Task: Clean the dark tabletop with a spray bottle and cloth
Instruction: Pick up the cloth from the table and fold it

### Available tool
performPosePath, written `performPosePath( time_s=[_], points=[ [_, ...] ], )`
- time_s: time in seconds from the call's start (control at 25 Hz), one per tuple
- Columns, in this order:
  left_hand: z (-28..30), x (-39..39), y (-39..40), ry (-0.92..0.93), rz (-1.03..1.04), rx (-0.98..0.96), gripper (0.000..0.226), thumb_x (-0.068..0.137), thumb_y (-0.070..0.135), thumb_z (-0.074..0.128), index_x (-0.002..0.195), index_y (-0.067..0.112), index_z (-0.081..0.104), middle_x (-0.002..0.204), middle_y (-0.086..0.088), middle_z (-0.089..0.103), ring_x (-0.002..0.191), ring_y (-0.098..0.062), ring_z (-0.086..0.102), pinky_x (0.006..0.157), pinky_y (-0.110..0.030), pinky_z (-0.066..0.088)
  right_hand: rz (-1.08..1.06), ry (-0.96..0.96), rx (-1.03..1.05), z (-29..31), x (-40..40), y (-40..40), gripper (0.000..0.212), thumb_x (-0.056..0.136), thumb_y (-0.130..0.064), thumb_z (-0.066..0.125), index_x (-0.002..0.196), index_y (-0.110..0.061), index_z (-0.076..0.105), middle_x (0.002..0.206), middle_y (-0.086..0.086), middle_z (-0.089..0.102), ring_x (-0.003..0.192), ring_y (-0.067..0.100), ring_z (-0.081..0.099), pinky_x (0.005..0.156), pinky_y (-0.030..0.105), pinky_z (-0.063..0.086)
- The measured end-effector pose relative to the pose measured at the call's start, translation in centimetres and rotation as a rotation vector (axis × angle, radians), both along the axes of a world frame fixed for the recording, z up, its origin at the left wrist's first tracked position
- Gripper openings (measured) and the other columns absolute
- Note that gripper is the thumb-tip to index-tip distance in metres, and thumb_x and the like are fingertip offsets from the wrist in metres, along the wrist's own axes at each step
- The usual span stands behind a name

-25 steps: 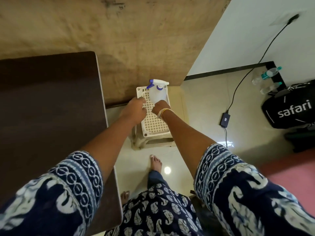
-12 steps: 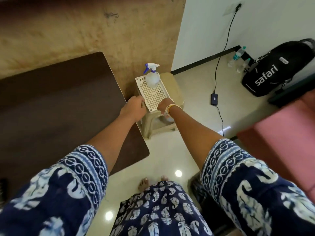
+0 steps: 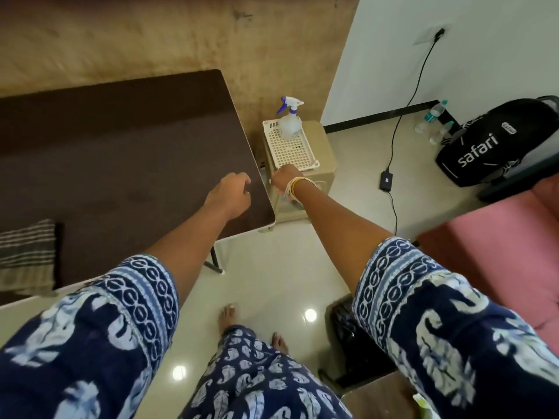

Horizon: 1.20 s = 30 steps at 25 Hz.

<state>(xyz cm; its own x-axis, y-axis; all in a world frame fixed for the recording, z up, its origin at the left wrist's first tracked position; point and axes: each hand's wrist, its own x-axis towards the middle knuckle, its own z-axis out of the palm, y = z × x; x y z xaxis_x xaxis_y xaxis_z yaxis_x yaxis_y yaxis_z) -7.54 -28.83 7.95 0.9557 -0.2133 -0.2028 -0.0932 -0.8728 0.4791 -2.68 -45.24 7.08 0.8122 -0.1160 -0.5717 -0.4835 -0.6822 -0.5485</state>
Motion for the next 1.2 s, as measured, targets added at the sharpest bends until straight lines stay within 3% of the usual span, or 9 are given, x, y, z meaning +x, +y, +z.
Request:
performPosePath(
  time_s=[0.08, 0.2, 0.32, 0.44, 0.52, 0.64, 0.76, 0.96, 1.2],
  points=[
    [-0.3, -1.4, 3.1, -0.002, 0.016, 0.005, 0.036, 0.093, 0.016, 0.055, 0.129, 0.014, 0.055, 0.127, -0.012, 0.055, 0.115, -0.03, 0.056, 0.095, -0.043, 0.048, 0.006, -0.013, 0.011, 0.6, -1.4, 2.9, 0.037, 0.092, -0.017, 0.054, 0.127, -0.004, 0.058, 0.126, 0.017, 0.062, 0.109, 0.032, 0.061, 0.077, 0.032, 0.05],
    [-1.0, -2.7, 8.0, 0.002, 0.064, 0.015, 0.036, 0.092, 0.015, 0.054, 0.127, 0.014, 0.056, 0.125, -0.013, 0.055, 0.116, -0.032, 0.056, 0.098, -0.046, 0.048, -0.177, -0.021, 0.179, -0.1, -2.8, 7.4, 0.033, 0.093, -0.014, 0.056, 0.123, -0.003, 0.061, 0.117, 0.014, 0.066, 0.108, 0.03, 0.063, 0.089, 0.034, 0.051],
    [-1.4, -4.3, 12.8, -0.002, -0.009, 0.059, 0.038, 0.092, 0.014, 0.053, 0.129, 0.013, 0.055, 0.127, -0.013, 0.054, 0.119, -0.033, 0.054, 0.098, -0.045, 0.047, -0.288, 0.002, 0.284, 0.2, -4.3, 12.7, 0.024, 0.095, -0.011, 0.053, 0.113, 0.0, 0.064, 0.099, 0.009, 0.068, 0.09, 0.023, 0.067, 0.089, 0.034, 0.055],
    [-1.8, -5.7, 18.3, -0.004, -0.019, 0.086, 0.039, 0.091, 0.013, 0.053, 0.13, 0.013, 0.056, 0.128, -0.013, 0.053, 0.118, -0.033, 0.054, 0.097, -0.045, 0.046, -0.257, 0.018, 0.359, 0.7, -7.0, 19.1, 0.013, 0.096, -0.007, 0.048, 0.093, -0.009, 0.06, 0.08, 0.008, 0.057, 0.066, 0.018, 0.057, 0.09, 0.039, 0.054],
    [-2.4, -6.9, 22.6, -0.006, 0.017, 0.103, 0.038, 0.089, 0.011, 0.054, 0.127, 0.012, 0.058, 0.127, -0.012, 0.053, 0.117, -0.034, 0.055, 0.096, -0.045, 0.048, -0.249, 0.047, 0.397, 0.1, -8.6, 23.4, 0.012, 0.096, -0.008, 0.047, 0.092, -0.011, 0.058, 0.077, 0.007, 0.056, 0.061, 0.015, 0.055, 0.074, 0.031, 0.057],
    [-3.6, -8.1, 29.8, -0.042, 0.194, 0.139, 0.036, 0.087, 0.012, 0.059, 0.123, 0.014, 0.061, 0.131, -0.011, 0.049, 0.123, -0.031, 0.05, 0.098, -0.045, 0.043, -0.23, 0.089, 0.429, -1.0, -10.7, 29.8, 0.013, 0.096, -0.01, 0.049, 0.102, -0.012, 0.06, 0.091, 0.009, 0.063, 0.075, 0.02, 0.063, 0.059, 0.026, 0.049],
    [-4.5, -8.7, 35.6, -0.017, 0.403, 0.167, 0.038, 0.088, 0.019, 0.065, 0.126, 0.016, 0.057, 0.142, -0.012, 0.039, 0.131, -0.033, 0.04, 0.103, -0.05, 0.037, -0.25, 0.155, 0.535, -2.2, -11.8, 35.7, 0.01, 0.097, -0.008, 0.049, 0.097, -0.013, 0.057, 0.1, 0.013, 0.061, 0.085, 0.024, 0.064, 0.075, 0.035, 0.051],
    [-5.3, -8.6, 40.3, 0.228, 0.594, 0.161, 0.068, 0.079, 0.033, 0.079, 0.132, 0.012, 0.044, 0.137, -0.025, 0.038, 0.122, -0.043, 0.047, 0.099, -0.051, 0.044, -0.484, 0.317, 0.774, -2.5, -12.8, 42.5, 0.033, 0.098, -0.002, 0.045, 0.13, -0.003, 0.051, 0.13, 0.021, 0.056, 0.123, 0.035, 0.055, 0.1, 0.044, 0.042],
    [-5.5, -8.4, 41.5, 0.222, 0.656, 0.069, 0.075, 0.073, 0.03, 0.086, 0.129, 0.002, 0.045, 0.127, -0.022, 0.058, 0.118, -0.04, 0.056, 0.093, -0.046, 0.047, -0.55, 0.264, 0.721, -3.3, -12.1, 43.3, 0.03, 0.099, -0.003, 0.045, 0.127, -0.004, 0.055, 0.128, 0.018, 0.059, 0.12, 0.034, 0.058, 0.098, 0.043, 0.044]
  ],
)
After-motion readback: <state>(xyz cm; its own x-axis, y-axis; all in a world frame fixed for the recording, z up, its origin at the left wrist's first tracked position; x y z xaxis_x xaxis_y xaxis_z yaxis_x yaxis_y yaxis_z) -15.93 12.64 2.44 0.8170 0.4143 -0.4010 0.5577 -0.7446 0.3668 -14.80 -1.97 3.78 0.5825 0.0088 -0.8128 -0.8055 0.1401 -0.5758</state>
